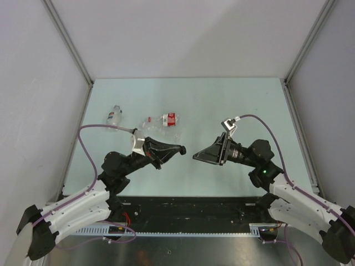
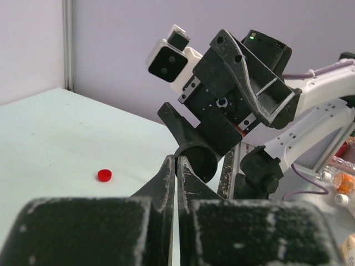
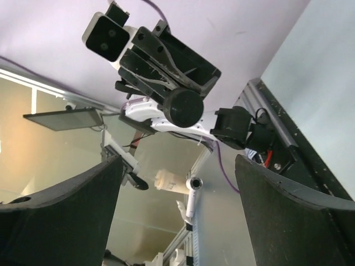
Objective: Screw on the bottle caps
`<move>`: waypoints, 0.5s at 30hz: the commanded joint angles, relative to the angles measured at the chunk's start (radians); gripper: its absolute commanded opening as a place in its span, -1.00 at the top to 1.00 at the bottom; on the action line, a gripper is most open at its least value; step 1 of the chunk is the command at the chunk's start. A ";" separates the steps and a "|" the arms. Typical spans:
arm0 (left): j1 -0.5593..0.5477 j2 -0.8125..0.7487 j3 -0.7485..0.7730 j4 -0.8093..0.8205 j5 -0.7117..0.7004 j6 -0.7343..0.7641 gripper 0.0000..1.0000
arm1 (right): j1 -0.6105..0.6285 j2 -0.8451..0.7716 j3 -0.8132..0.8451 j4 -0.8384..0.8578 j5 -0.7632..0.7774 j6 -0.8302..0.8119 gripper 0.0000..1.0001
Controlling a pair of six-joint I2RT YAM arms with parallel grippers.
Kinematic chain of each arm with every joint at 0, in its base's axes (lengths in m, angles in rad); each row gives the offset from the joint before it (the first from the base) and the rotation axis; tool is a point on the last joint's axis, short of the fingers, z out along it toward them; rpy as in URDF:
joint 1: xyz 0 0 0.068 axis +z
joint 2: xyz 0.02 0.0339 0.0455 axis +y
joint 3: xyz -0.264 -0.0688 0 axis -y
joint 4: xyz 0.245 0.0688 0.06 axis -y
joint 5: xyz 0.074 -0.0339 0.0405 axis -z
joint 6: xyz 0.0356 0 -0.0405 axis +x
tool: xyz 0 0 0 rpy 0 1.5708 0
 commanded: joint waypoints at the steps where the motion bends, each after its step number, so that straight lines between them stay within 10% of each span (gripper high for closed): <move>1: -0.010 0.000 0.016 0.069 0.049 0.042 1.00 | 0.040 0.032 0.036 0.189 0.033 0.047 -0.70; 15: -0.024 0.026 0.017 0.104 0.115 0.056 1.00 | 0.113 0.138 0.036 0.280 0.142 0.064 -0.35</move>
